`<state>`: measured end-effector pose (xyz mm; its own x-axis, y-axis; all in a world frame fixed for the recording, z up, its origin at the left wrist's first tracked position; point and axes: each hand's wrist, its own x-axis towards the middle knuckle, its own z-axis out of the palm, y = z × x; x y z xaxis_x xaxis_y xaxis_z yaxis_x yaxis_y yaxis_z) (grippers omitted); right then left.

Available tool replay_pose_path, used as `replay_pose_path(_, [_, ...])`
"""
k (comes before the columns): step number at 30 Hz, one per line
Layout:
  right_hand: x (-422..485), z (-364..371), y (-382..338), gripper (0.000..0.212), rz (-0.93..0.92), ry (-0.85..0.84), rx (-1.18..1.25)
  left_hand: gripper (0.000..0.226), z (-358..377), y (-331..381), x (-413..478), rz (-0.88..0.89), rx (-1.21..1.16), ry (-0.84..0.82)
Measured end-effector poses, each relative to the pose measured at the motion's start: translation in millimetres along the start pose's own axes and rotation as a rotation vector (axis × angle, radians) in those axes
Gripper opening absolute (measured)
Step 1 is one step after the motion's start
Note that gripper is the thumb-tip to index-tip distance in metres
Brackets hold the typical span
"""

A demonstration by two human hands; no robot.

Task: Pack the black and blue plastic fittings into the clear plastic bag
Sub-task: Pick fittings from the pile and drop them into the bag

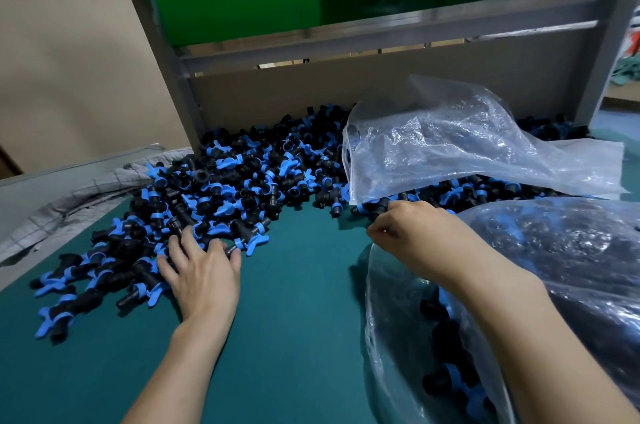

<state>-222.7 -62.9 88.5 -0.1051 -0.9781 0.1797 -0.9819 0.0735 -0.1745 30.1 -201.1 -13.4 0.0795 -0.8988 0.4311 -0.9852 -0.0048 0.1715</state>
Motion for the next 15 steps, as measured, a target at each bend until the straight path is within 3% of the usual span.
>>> replay_pose_path(3, [0, 1, 1, 0.023, 0.008, -0.011, 0.004, 0.031, -4, 2, 0, 0.049, -0.018, -0.003])
replay_pose_path(8, [1, 0, 3, 0.024, 0.0, -0.018, 0.024, 0.025, -22, 16, -13, 0.237, -0.361, 0.249])
replay_pose_path(15, [2, -3, 4, 0.028, -0.011, -0.045, 0.049, 0.015, -37, 67, -72, 0.381, -0.817, 0.135])
